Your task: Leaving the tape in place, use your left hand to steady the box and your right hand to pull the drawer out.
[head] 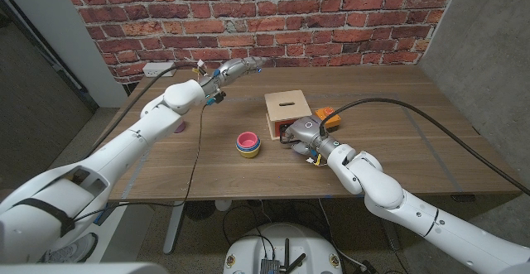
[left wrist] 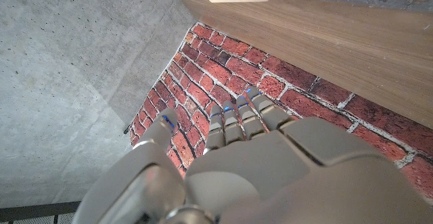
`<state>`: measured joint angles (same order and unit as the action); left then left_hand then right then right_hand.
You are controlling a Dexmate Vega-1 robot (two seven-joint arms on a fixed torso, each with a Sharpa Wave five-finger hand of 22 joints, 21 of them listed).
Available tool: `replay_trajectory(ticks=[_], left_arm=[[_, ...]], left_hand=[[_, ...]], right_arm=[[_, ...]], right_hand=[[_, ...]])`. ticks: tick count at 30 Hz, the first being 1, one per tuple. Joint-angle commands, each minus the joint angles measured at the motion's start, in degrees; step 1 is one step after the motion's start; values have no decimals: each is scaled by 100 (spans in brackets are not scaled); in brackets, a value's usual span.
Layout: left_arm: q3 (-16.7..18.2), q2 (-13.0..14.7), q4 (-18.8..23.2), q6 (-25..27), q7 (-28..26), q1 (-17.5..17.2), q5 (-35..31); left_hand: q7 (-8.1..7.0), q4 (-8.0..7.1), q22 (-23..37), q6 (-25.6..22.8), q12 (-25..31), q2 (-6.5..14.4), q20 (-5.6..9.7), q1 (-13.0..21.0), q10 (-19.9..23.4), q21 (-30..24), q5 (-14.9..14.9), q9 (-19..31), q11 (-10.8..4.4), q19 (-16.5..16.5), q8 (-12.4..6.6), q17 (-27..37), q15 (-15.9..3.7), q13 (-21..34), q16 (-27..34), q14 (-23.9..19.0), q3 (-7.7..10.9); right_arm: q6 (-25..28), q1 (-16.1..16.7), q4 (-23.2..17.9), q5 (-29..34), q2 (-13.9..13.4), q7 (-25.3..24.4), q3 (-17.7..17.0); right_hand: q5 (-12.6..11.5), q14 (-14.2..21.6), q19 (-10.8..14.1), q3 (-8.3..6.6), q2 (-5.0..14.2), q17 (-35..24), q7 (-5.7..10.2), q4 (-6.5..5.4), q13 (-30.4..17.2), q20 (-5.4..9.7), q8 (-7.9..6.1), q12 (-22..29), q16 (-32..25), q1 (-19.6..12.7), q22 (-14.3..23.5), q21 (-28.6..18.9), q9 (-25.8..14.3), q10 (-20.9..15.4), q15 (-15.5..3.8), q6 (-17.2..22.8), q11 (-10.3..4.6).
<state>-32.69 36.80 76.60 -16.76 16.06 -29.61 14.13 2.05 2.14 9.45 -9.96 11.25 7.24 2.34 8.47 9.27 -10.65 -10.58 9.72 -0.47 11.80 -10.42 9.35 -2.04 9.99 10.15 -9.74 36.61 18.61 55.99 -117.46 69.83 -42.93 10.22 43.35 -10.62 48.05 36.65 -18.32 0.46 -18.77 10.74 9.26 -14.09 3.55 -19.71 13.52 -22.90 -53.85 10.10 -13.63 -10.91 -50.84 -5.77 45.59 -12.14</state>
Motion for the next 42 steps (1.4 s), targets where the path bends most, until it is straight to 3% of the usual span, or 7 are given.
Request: replay_trajectory(ticks=[1, 8, 23, 42], left_arm=[[-67, -71, -99, -40, 72, 102, -40], [-139, -119, -185, -119, 107, 176, -135], [-318, -132, -246, -261, 382, 353, -331], [-430, -18, -2, -261, 446, 332, -647]], left_hand=[[-27, -4, 16, -70, 30, 207, 357, -53, 66, -20, 12, 34, -21, 25, -36, 13, -22, 19, 24, -49, 56], [-133, 25, 14, -226, 53, 200, 379, -72, 200, -24, 16, 35, -62, 52, -71, 9, -76, 18, 35, -170, 105], [-166, 83, 13, -437, 71, 198, 394, -76, 372, -25, 20, 36, -109, 82, -97, 3, -166, 15, 38, -327, 186], [-170, 120, 13, -562, 50, 190, 421, -93, 432, -14, 26, 38, -128, 74, -95, 2, -185, 14, 14, -376, 242]], right_arm=[[79, 9, 48, -65, 2, -188, 5], [72, -6, 70, -121, -21, -259, 4], [-7, -18, 90, -270, -126, -429, -41], [-88, -38, 130, -397, -172, -571, -43]], right_hand=[[-56, 116, 76, -37, 45, -23, 12, 4, 1, 464, -37, 39, -43, -130, 45, -9, -5, -121, -787, 109, 11], [-53, 233, 99, -67, 99, -44, 5, 11, 16, 488, -73, 33, -59, -218, 48, -9, -1, -232, -789, 259, 12], [-23, 469, 143, -92, 256, -36, 58, 5, 52, 588, -151, 10, -79, -409, 54, -12, -35, -457, -794, 509, 10], [11, 703, 441, -49, 365, -113, 65, -11, 88, 664, -159, -44, -101, -512, 84, -140, -30, -671, -790, 620, 6]])
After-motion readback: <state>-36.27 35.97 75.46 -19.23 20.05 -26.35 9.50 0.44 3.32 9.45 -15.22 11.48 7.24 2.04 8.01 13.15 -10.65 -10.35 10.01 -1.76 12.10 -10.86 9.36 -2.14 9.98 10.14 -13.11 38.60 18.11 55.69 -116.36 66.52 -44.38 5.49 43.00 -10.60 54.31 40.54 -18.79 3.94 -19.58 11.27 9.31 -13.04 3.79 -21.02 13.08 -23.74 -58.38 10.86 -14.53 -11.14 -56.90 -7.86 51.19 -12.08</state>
